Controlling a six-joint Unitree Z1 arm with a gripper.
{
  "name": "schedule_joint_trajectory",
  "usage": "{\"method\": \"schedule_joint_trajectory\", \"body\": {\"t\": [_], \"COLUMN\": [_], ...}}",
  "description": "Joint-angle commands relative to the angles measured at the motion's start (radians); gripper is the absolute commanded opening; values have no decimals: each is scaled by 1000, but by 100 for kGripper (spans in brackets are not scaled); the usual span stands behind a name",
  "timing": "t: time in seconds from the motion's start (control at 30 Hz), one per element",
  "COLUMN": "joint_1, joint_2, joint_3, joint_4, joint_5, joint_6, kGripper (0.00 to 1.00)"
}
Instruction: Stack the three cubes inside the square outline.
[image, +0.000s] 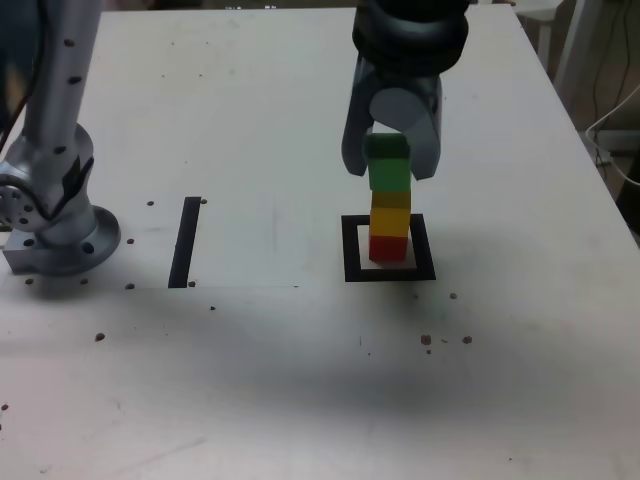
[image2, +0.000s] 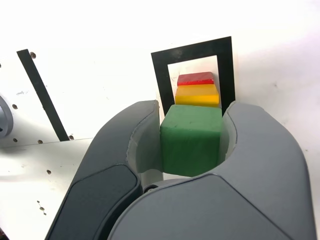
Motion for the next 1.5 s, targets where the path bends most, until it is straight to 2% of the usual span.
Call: {"method": "schedule_joint_trajectory", "body": {"t": [0.0, 0.53, 0.8, 1.3, 1.4, 1.47], "joint_1": [-2, -2, -2, -2, -2, -2], "joint_2": [9, 20, 30, 36, 36, 36], "joint_3": [0, 8, 10, 9, 14, 16], "joint_4": [17, 17, 15, 5, 3, 3], "joint_5": [4, 18, 21, 6, -2, -7], "joint_6": [3, 14, 16, 24, 27, 29], "kGripper": [11, 11, 15, 28, 35, 45]}}
